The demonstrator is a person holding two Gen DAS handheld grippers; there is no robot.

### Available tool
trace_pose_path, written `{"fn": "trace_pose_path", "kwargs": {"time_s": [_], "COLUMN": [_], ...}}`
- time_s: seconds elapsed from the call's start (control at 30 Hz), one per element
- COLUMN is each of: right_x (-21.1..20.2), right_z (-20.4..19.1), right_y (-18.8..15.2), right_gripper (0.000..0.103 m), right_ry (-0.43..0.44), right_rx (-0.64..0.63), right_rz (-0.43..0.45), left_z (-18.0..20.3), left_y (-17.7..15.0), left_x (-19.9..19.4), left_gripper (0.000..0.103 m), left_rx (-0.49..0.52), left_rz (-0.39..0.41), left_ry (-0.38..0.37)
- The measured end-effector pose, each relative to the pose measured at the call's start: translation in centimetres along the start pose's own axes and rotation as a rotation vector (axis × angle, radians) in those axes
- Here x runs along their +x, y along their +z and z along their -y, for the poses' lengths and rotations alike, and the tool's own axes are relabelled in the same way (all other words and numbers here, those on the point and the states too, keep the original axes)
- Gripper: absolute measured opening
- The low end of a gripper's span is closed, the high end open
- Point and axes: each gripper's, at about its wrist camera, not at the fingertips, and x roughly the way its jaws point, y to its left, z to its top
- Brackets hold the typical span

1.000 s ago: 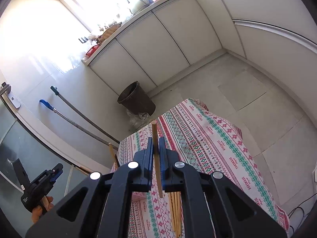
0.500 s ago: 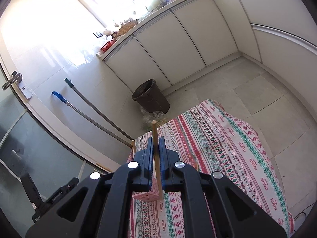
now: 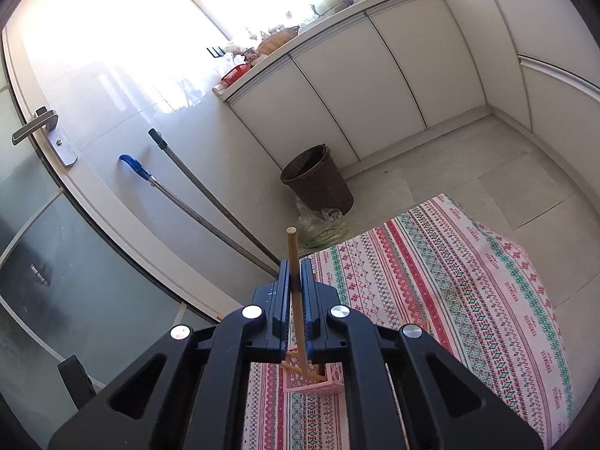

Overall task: Organize utensils
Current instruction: 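Withdraw both grippers up from the pink basket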

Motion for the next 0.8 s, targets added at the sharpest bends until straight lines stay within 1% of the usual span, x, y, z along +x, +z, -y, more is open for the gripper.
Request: {"fn": "trace_pose_path", "kwargs": {"time_s": [0.13, 0.3, 0.37, 0.4, 0.43, 0.47, 0.67, 0.7, 0.8], "right_x": [1.5, 4.1, 5.2, 5.6, 5.9, 6.0, 5.4, 5.3, 5.2], "right_z": [-0.8, -0.9, -0.9, -0.8, -0.9, -1.0, -2.4, -2.5, -2.7], "right_y": [-0.3, -1.2, -1.7, -2.0, -2.3, -2.6, -3.6, -3.8, -4.7], "right_gripper": [0.006, 0.007, 0.011, 0.015, 0.023, 0.026, 0.026, 0.026, 0.026], "right_ry": [-0.007, -0.015, -0.022, -0.028, -0.024, -0.023, -0.055, -0.06, -0.097], "right_rx": [-0.015, -0.01, -0.012, -0.013, -0.013, -0.02, -0.12, -0.131, -0.178], "right_rz": [-0.006, -0.022, -0.029, -0.037, -0.043, -0.048, -0.045, -0.05, -0.059], "left_z": [-0.2, -0.2, -0.3, -0.3, -0.3, -0.2, 0.9, 1.1, 1.8], "left_y": [-0.1, -0.1, -0.2, -0.2, -0.2, -0.2, -0.6, -0.6, -1.0], "left_x": [-0.1, 0.4, 0.7, 0.7, 0.6, 0.5, 0.2, 0.3, 0.6], "left_gripper": [0.037, 0.037, 0.037, 0.037, 0.037, 0.037, 0.037, 0.04, 0.041], "left_rx": [0.001, 0.006, 0.001, -0.002, -0.003, -0.001, 0.029, 0.035, 0.059], "left_rz": [0.001, -0.014, -0.023, -0.024, -0.022, -0.018, 0.001, 0.0, -0.006], "left_ry": [-0.002, 0.003, -0.002, -0.009, -0.019, -0.024, -0.046, -0.046, -0.046]}}
